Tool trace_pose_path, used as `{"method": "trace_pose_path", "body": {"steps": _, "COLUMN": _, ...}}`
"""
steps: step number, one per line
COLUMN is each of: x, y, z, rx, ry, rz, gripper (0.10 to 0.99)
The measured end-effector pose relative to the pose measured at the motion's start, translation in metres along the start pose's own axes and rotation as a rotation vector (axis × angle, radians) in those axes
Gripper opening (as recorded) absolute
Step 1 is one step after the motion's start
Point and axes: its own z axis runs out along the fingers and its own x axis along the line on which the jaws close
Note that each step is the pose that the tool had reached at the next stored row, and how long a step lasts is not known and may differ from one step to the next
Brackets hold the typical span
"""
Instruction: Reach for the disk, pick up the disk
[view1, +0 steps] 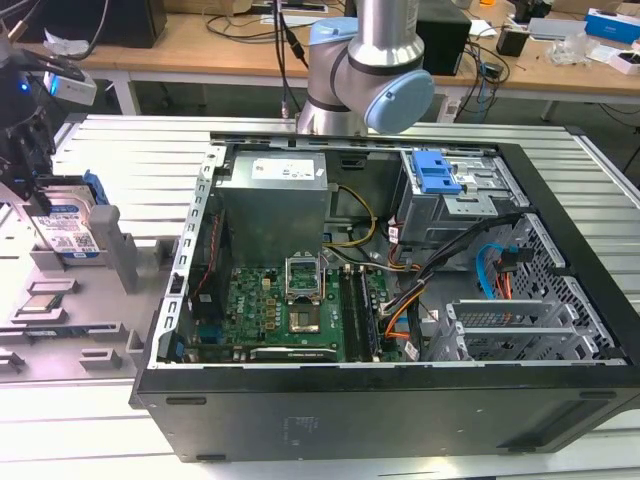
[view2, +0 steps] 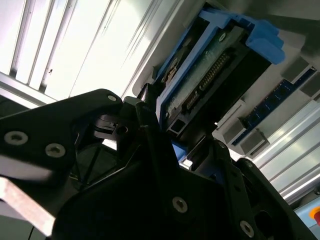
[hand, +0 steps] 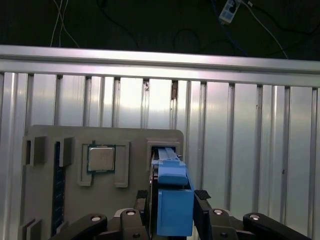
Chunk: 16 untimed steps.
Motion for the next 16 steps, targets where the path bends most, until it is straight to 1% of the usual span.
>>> {"method": "trace_pose_path", "body": {"steps": 2, "x": 0.0000, "y": 0.0000, "z": 0.0003, "rx": 0.000, "ry": 0.0000, "rz": 0.000, "gripper": 0.482}}
{"method": "trace_pose_path", "body": {"steps": 3, "x": 0.0000, "y": 0.0000, "z": 0.0003, "rx": 0.000, "ry": 0.0000, "rz": 0.000, "gripper": 0.467}}
{"method": "trace_pose_path", "body": {"steps": 4, "x": 0.0000, "y": 0.0000, "z": 0.0005, "rx": 0.000, "ry": -0.0001, "rz": 0.000, "gripper": 0.369}}
{"method": "trace_pose_path", "body": {"steps": 16, "x": 0.0000, "y": -0.0001, "z": 0.0012, "rx": 0.000, "ry": -0.0001, "rz": 0.000, "gripper": 0.369}}
